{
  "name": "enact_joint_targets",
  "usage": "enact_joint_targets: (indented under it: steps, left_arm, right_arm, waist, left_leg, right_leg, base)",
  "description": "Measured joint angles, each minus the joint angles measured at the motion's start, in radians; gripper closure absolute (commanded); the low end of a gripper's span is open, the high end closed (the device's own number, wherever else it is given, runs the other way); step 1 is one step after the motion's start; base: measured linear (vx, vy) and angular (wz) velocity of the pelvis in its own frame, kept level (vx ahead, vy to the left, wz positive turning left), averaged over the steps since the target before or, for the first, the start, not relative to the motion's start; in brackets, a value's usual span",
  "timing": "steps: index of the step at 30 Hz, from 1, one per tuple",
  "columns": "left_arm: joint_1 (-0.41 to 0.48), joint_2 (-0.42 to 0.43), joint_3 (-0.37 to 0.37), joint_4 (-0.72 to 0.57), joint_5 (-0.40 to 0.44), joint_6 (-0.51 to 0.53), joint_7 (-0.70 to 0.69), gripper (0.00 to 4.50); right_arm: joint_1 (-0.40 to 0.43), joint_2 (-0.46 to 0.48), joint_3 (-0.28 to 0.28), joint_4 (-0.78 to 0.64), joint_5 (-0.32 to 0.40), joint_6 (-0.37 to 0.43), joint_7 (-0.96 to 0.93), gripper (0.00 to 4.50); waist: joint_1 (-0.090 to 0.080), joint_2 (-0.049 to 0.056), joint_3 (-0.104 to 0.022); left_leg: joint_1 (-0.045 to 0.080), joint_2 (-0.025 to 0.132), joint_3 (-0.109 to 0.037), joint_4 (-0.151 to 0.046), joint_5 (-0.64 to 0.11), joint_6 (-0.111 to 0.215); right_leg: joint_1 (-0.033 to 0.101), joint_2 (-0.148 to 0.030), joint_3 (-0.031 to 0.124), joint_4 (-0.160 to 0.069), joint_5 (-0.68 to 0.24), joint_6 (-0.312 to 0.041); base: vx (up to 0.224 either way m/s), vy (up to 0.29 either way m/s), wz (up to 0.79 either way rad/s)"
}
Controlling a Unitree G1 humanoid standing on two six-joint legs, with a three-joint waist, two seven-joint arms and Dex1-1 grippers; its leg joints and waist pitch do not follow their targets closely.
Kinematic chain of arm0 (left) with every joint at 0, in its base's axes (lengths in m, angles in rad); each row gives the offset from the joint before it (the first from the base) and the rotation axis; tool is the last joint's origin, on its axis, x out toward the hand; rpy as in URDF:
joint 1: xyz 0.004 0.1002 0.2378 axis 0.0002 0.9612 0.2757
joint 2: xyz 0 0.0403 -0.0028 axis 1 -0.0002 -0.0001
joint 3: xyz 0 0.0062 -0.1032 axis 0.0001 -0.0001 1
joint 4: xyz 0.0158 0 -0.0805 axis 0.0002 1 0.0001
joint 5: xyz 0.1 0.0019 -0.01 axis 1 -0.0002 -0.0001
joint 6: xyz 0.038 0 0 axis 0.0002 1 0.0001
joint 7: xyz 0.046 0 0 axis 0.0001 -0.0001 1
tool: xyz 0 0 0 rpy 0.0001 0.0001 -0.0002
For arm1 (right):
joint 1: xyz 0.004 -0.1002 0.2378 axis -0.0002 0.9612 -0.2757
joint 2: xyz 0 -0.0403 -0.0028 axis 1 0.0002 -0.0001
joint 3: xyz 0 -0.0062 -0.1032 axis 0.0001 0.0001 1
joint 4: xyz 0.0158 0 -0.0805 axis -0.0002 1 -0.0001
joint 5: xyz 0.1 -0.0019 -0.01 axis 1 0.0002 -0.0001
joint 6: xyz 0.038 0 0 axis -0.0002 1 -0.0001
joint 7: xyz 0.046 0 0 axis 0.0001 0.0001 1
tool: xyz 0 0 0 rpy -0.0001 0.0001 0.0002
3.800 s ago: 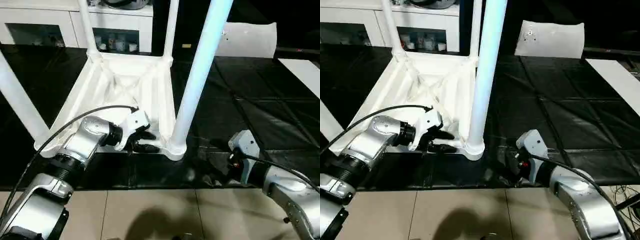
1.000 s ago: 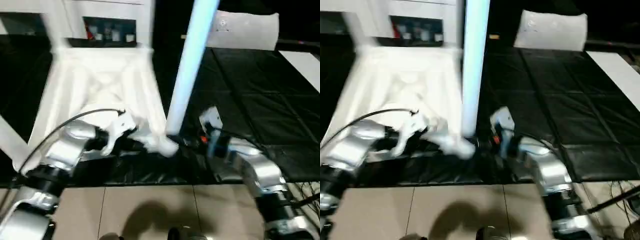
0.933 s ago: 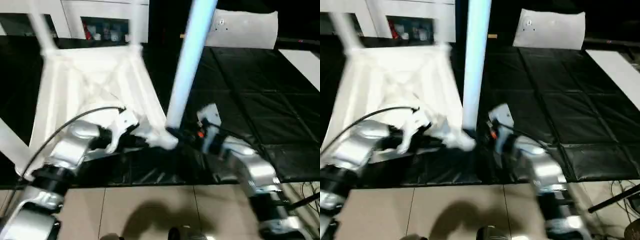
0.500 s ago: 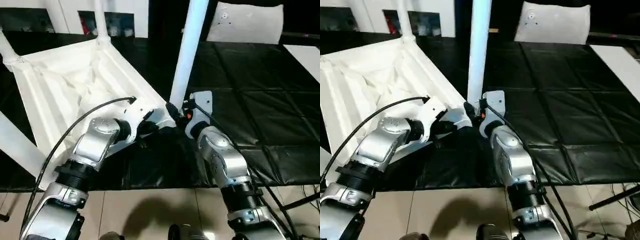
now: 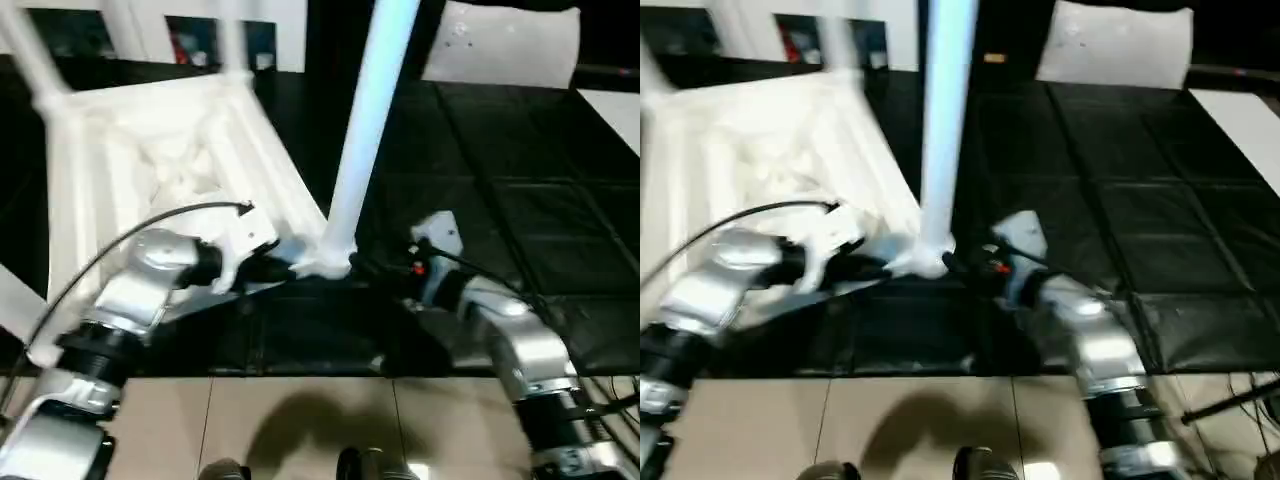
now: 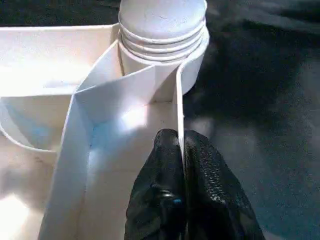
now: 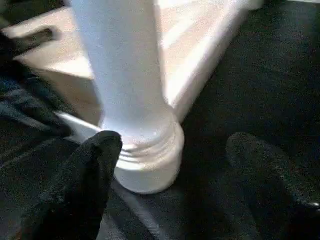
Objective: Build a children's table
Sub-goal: Rotate leg to tighten
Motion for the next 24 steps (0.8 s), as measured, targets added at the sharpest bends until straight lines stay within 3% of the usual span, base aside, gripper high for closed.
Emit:
enact_joint_targets:
  steps: [6, 7, 17, 24]
  left_arm:
    - [-0.007, 0.043, -0.029, 0.046, -0.022, -0.091, -0.161, 4.5]
    - [-0.009, 0.046, -0.031, 0.051, -0.022, -0.106, -0.184, 4.5]
    - [-0.052, 0.044, -0.09, 0.098, -0.018, -0.198, -0.313, 4.5]
    - [-0.07, 0.039, -0.099, 0.125, -0.015, -0.213, -0.33, 4.5]
  right_arm:
    - [-0.038, -0.091, 0.047, -0.02, 0.074, 0.007, 0.26, 0.36]
    - [-0.048, -0.099, 0.062, -0.02, 0.076, 0.008, 0.301, 0.62]
    - [-0.137, -0.103, 0.137, 0.075, 0.074, 0.011, 0.486, 1.27]
    - [-0.156, -0.102, 0.148, 0.103, 0.073, 0.011, 0.538, 1.88]
  waist:
    - [0.011, -0.001, 0.0]
    - [0.013, -0.002, 0.001]
    - [0.025, -0.006, 0.0]
    - [0.027, -0.007, 0.001]
  left_leg:
    - [0.0, 0.0, 0.001, 0.002, 0.0, 0.002]
    - [0.001, 0.0, 0.001, 0.002, 0.0, 0.002]
    - [0.0, 0.0, 0.002, 0.004, 0.001, 0.003]
    - [0.0, 0.001, 0.003, 0.005, 0.002, 0.004]
  right_leg:
    - [0.001, -0.002, 0.0, 0.001, 0.0, 0.0]
    - [0.002, -0.002, 0.0, 0.001, 0.0, 0.0]
    - [0.002, -0.003, -0.001, 0.002, 0.0, -0.001]
    - [0.002, -0.003, -0.001, 0.003, 0.0, -0.001]
  base:
    - [0.0, 0.0, 0.0]
    - [0.0, 0.0, 0.0]
    - [0.0, 0.0, 0.0]
    - [0.0, 0.0, 0.0]
